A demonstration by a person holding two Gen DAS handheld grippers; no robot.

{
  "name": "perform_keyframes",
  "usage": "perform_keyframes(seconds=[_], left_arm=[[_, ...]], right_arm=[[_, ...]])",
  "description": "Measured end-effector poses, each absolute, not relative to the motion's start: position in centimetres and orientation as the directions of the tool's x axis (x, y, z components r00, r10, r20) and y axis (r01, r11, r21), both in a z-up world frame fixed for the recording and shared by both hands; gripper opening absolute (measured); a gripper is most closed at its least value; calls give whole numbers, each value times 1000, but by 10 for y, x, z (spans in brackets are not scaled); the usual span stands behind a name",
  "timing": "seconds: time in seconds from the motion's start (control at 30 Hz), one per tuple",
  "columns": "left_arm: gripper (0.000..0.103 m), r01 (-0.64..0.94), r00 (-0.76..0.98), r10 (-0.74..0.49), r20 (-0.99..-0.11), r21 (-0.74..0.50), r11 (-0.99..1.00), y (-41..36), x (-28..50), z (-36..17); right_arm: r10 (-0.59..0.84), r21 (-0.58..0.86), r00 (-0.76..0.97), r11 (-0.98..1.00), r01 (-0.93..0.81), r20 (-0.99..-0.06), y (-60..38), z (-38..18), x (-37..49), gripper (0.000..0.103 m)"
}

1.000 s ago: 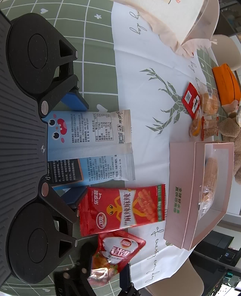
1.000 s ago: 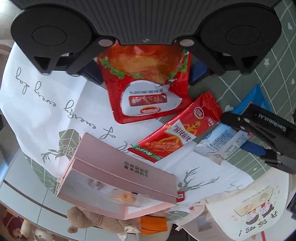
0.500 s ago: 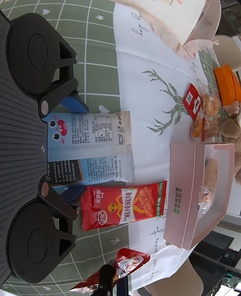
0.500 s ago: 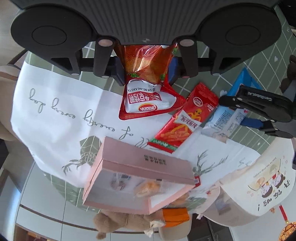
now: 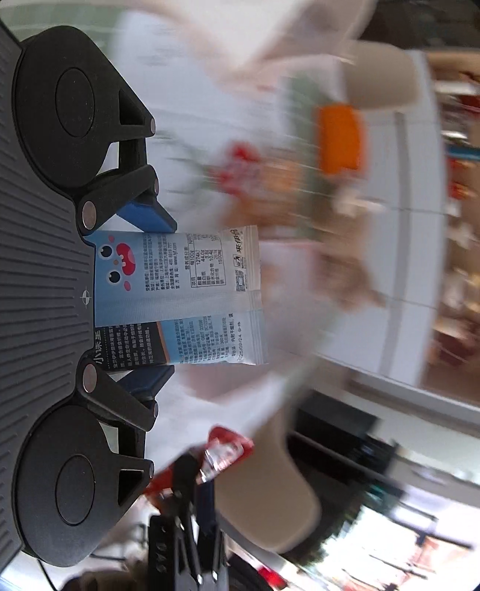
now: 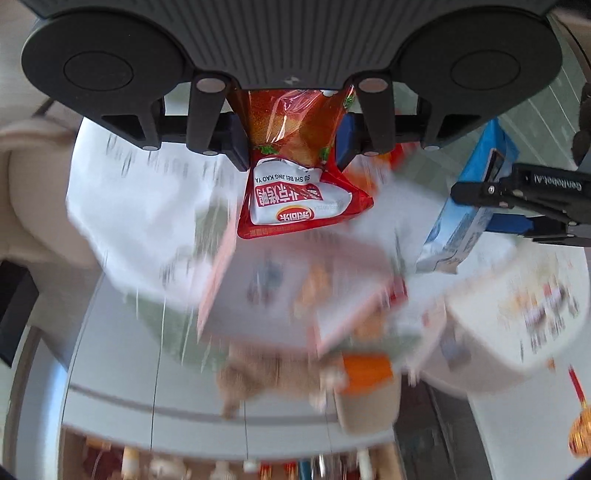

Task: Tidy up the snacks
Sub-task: 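Swing both tools over the pink box and open them to drop the bag and pouch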

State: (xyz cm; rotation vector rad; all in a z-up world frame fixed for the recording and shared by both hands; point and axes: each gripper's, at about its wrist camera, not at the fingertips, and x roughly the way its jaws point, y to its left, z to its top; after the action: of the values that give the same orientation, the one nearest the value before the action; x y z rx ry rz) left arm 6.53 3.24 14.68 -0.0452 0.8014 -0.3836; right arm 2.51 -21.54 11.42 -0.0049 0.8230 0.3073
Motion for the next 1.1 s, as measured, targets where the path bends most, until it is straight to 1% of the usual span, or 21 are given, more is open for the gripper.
perform_keyframes(seconds=[0.07, 0.1, 0.17, 0.2, 0.23, 0.27, 0.3, 0.33, 0.4, 0.43, 0.47, 0.53, 0.63, 0.7, 0.77, 0.83, 0.87, 0.93, 1.0, 1.03, 1.1], left_arm=[[84, 348, 660, -382, -647, -187, 919, 28, 88, 179], [84, 362, 660, -390, -642, -184, 914, 23, 103, 190], [91, 385, 656, -418, -628, -199, 901, 15, 134, 199], [90, 390, 651, -428, -627, -208, 897, 10, 150, 196], [90, 391, 635, -433, -640, -217, 895, 4, 167, 186], [90, 386, 599, -434, -673, -232, 893, -2, 187, 168], [89, 378, 564, -439, -700, -253, 890, -7, 204, 149], [89, 365, 540, -446, -714, -278, 888, -9, 216, 130], [85, 320, 532, -443, -722, -313, 894, -6, 224, 105], [80, 300, 534, -455, -713, -343, 890, 0, 224, 101], [78, 287, 532, -468, -705, -370, 883, 8, 222, 100], [78, 296, 506, -499, -703, -402, 866, 20, 224, 100], [78, 322, 526, -496, -691, -377, 868, 40, 231, 107], [78, 258, 594, -445, -670, -365, 895, 64, 238, 107], [78, 146, 634, -371, -679, -367, 919, 90, 257, 99], [78, 41, 623, -288, -727, -338, 940, 106, 286, 84], [77, 28, 605, -277, -746, -328, 944, 108, 300, 75], [77, 51, 585, -279, -762, -309, 950, 100, 326, 56], [77, 92, 583, -265, -768, -262, 961, 86, 341, 41], [81, 114, 593, -243, -768, -219, 969, 76, 346, 36], [82, 169, 635, -164, -755, -71, 983, 58, 351, 28]], right_arm=[[289, 125, 689, 952, -278, -665, -217, 154, 40, 47], [293, 127, 708, 952, -278, -643, -217, 172, 49, 47], [298, 137, 735, 952, -272, -609, -215, 205, 73, 48], [304, 141, 744, 951, -275, -595, -212, 217, 86, 48], [304, 145, 752, 951, -272, -585, -210, 225, 99, 53], [293, 158, 757, 956, -248, -584, -206, 231, 118, 58], [291, 191, 749, 957, -220, -595, -204, 230, 137, 74], [297, 235, 729, 953, -190, -616, -201, 223, 161, 83], [309, 261, 679, 949, -175, -666, -192, 199, 200, 82], [284, 246, 657, 957, -151, -698, -188, 184, 216, 76], [239, 215, 633, 970, -117, -736, -186, 168, 230, 72], [206, 194, 609, 977, -87, -766, -187, 151, 238, 70], [219, 205, 591, 974, -91, -776, -193, 146, 234, 70], [187, 171, 608, 982, -85, -772, -194, 148, 229, 70], [156, 149, 625, 987, -65, -765, -194, 148, 210, 70], [140, 143, 617, 989, -45, -775, -193, 136, 193, 70], [141, 145, 606, 989, -42, -783, -193, 132, 186, 70], [131, 142, 579, 990, -28, -804, -189, 113, 165, 70], [114, 123, 571, 992, -22, -813, -183, 100, 148, 70], [100, 111, 574, 994, -16, -813, -180, 93, 136, 70], [85, 101, 587, 995, -7, -805, -177, 87, 121, 70]])
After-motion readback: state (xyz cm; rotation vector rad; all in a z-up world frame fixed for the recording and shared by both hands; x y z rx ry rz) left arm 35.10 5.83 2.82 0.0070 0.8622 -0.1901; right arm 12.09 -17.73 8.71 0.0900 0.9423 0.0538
